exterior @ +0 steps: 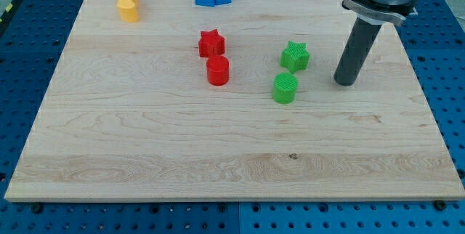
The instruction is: Move the red circle horizontally to the green circle
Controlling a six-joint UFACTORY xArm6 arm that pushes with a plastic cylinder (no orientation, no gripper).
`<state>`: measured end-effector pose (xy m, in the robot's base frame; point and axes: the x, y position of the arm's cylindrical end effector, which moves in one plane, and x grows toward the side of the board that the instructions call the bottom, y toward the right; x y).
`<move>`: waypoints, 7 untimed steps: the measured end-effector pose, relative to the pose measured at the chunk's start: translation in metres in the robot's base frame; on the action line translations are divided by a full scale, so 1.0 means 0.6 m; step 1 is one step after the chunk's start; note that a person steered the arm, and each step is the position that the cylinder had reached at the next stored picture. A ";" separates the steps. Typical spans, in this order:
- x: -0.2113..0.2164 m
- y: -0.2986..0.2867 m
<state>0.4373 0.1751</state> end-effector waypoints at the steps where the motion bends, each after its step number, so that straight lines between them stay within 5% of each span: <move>1: -0.008 0.016; 3: -0.144 -0.008; 5: -0.173 -0.296; 7: -0.219 -0.346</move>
<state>0.3060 -0.0327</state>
